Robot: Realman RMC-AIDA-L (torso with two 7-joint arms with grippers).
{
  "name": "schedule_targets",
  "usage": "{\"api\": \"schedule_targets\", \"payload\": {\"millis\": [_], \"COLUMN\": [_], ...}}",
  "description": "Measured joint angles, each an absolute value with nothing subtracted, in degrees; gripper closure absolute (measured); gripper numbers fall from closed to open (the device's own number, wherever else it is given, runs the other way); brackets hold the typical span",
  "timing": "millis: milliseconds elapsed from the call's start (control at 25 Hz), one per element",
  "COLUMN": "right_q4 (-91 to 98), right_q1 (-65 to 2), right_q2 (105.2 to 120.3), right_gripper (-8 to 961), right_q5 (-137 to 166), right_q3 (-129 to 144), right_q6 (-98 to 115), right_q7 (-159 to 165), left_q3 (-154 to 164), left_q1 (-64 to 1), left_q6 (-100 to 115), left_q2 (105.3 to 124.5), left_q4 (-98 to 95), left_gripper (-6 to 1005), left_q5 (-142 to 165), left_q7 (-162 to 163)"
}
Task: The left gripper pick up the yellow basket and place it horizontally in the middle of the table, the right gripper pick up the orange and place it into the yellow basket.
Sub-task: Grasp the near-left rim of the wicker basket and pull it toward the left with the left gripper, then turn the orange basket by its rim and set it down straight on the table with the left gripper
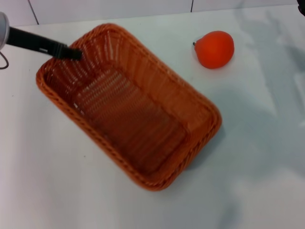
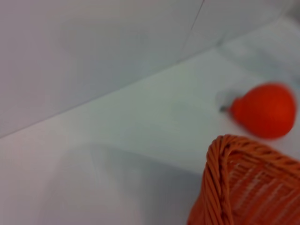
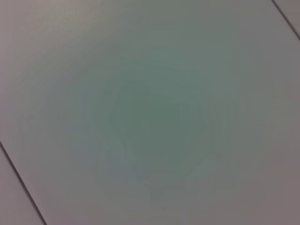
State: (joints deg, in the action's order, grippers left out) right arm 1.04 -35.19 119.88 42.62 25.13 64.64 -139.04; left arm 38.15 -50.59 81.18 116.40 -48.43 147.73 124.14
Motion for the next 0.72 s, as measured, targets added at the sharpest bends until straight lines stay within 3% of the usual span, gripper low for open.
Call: {"api": "schedule_targets", "payload": {"millis": [400, 720], "right_q4": [1.1, 1.1], "right_q1": [-35.6, -35.6], "right_q2": [119.86, 119.79], "right_gripper": [8, 8], "right_q5": [42.7, 42.8], "right_q3": [25.1, 25.1], "right_q6": [63.6, 63.5], "right_q7": [-139.0, -139.0], "left_q3": [27.3, 24.4], "left_q1": [-46.2, -38.3], "left_q6": [80.0, 77.6], "left_q2": [117.18, 118.49], "left_q4": [-48.1, -48.8], "left_gripper": [807, 786], "left_q5": [139.0, 128.9], "left_q7": [130.1, 132.3]}}
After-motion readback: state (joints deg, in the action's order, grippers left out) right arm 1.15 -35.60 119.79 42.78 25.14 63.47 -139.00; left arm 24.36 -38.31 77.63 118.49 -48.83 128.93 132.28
